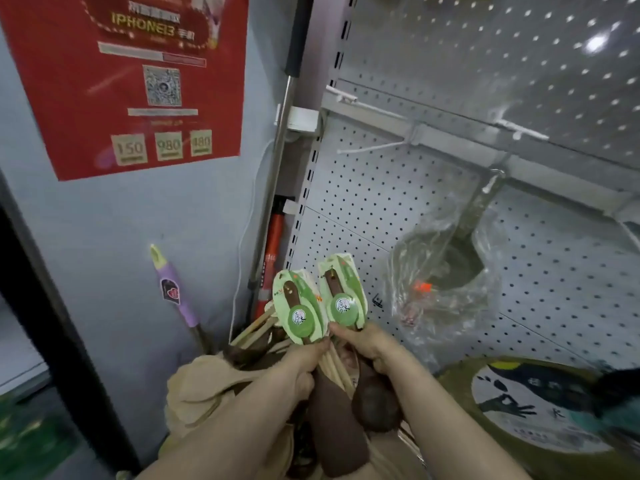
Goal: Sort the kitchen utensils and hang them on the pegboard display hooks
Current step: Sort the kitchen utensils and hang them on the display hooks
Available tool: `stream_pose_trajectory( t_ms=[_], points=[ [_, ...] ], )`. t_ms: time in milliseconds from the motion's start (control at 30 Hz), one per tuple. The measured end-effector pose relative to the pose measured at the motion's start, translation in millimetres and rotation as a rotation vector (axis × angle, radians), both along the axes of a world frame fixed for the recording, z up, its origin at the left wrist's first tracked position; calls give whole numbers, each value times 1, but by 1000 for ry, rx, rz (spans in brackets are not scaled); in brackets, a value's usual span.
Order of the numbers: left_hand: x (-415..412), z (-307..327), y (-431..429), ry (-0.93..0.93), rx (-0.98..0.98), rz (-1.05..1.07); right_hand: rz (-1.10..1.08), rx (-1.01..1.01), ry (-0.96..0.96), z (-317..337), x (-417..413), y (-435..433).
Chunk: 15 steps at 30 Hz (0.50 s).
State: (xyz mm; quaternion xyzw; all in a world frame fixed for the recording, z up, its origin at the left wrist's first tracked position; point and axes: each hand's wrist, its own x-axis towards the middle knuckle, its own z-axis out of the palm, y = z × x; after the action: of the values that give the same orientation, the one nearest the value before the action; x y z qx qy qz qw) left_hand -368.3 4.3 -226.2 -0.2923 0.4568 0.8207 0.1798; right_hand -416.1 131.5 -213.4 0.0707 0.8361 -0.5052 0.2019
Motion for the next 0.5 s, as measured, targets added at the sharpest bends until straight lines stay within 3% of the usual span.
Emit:
stream_pose_trajectory(
  t_ms=[233, 367, 500],
  points=[
    [-38, -10, 8, -18, 144, -64, -54, 128, 74, -22, -38, 4],
    [-44, -21, 13, -52, 75, -58, -11, 194, 81, -107, -71, 29],
    [-51, -34, 12, -101, 18, -59, 49, 290, 62, -95, -53, 25]
  ],
)
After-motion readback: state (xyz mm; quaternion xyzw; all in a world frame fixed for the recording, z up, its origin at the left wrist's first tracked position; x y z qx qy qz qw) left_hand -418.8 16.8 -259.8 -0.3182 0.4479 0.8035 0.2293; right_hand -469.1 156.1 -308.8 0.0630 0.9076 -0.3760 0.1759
